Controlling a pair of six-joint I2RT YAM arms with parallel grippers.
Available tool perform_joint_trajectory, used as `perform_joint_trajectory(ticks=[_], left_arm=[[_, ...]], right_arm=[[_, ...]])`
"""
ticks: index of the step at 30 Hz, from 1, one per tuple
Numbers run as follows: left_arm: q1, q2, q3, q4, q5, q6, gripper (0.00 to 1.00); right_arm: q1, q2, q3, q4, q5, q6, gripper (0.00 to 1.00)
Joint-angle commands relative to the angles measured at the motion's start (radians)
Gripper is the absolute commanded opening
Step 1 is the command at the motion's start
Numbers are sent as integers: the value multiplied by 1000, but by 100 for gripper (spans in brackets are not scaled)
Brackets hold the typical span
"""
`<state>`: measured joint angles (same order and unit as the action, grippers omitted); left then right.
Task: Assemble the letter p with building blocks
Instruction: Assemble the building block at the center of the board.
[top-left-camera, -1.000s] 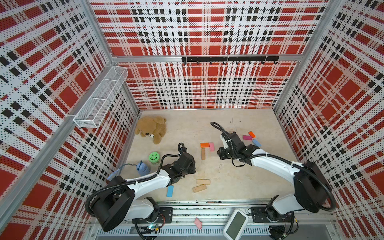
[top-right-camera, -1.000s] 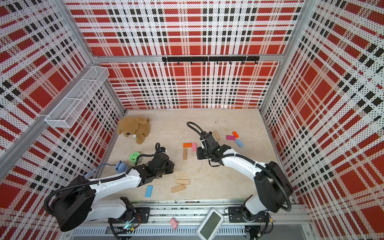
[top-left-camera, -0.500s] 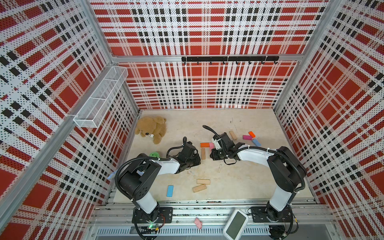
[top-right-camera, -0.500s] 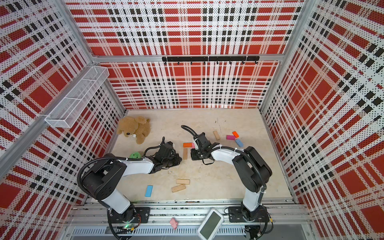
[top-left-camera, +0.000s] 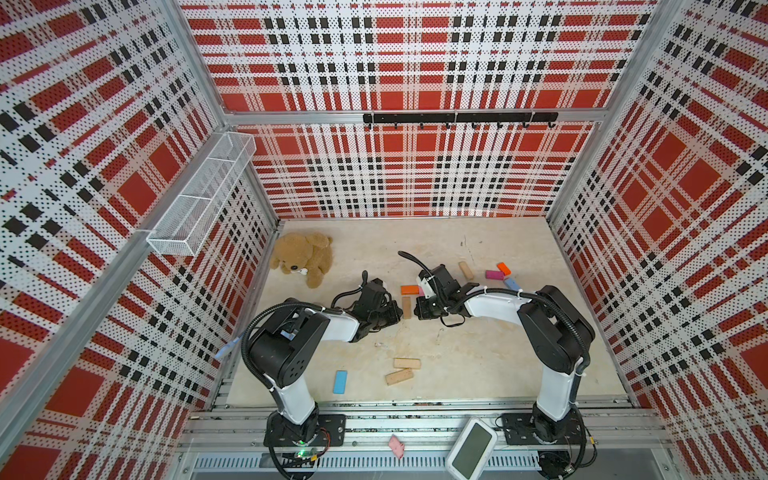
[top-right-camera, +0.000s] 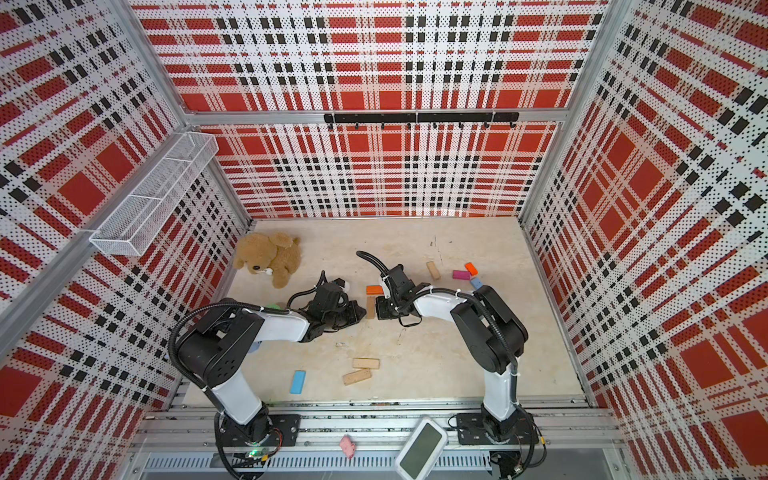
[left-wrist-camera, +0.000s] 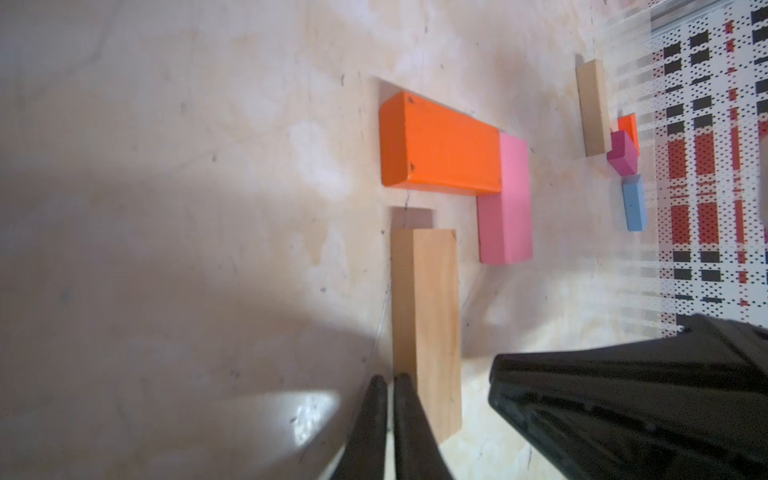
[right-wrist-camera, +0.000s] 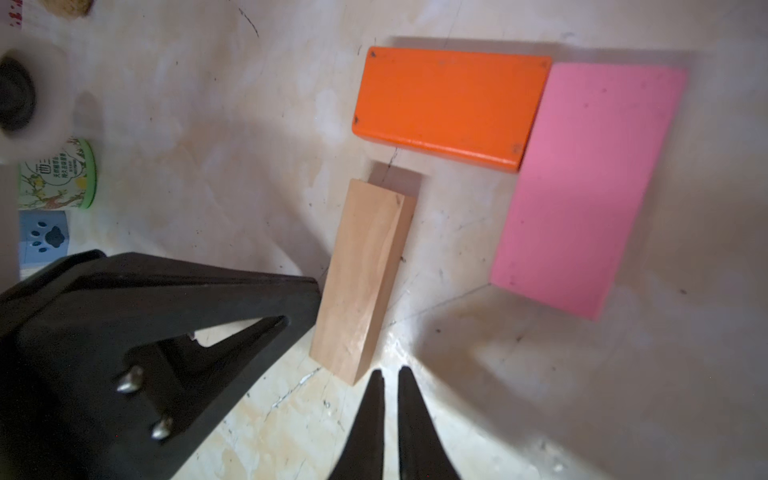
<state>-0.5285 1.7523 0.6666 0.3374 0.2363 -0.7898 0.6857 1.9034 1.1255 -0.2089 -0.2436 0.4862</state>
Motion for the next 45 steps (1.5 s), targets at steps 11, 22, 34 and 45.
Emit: perform_joint_trajectory(ticks=[11, 22, 34, 45], left_arm=[[28, 36, -19, 13, 26, -19, 11], [33, 67, -4, 19, 37, -19, 11], [52, 71, -5, 25, 42, -19, 11], [53, 89, -2, 31, 46, -20, 11]], right_arm=[[7, 60, 56, 14, -9, -18, 11], [7, 80, 72, 6, -8, -19, 11], [7, 94, 85, 0, -12, -21, 11], [6, 106, 96, -10, -5, -27, 11]])
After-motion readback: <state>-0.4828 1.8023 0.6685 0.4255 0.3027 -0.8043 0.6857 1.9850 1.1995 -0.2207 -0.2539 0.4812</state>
